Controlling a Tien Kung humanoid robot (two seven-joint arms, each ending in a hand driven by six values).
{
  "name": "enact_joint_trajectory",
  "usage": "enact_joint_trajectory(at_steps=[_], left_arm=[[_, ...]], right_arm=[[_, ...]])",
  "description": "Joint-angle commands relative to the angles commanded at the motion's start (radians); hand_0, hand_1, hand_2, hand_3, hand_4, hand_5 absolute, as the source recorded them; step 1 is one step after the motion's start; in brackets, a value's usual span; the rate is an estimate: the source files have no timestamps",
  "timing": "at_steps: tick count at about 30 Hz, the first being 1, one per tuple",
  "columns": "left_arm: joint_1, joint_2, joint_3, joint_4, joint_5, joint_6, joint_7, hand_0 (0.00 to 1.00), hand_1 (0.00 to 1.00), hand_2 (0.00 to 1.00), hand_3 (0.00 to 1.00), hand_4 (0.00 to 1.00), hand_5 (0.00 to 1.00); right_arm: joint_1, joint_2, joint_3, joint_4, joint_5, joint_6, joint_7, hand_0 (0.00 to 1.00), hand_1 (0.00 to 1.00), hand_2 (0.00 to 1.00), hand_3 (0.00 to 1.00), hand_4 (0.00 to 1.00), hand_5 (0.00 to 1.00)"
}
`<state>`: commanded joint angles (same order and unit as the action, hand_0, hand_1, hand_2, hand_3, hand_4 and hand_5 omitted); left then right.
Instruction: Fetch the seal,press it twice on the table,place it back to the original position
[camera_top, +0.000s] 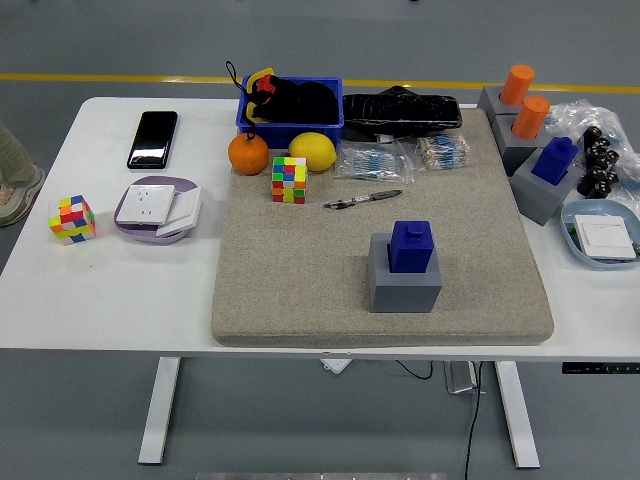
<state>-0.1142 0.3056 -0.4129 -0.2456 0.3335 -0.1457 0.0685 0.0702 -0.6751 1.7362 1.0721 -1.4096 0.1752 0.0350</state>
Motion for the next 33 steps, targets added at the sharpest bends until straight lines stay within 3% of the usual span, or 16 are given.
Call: enact_joint_trajectory(at_steps=[33], left_arm=[[-0.006,0.003,-0.008,-0.001,0.002,0.000,-0.002,0.795,0.746,0.737,0.776,0.803,0.470]], right_arm=[[-0.013,0.001,0.033,0.006,-0.006,-0.002,-0.004,0.926,0.891,0.877,0.841,0.998,0.810]])
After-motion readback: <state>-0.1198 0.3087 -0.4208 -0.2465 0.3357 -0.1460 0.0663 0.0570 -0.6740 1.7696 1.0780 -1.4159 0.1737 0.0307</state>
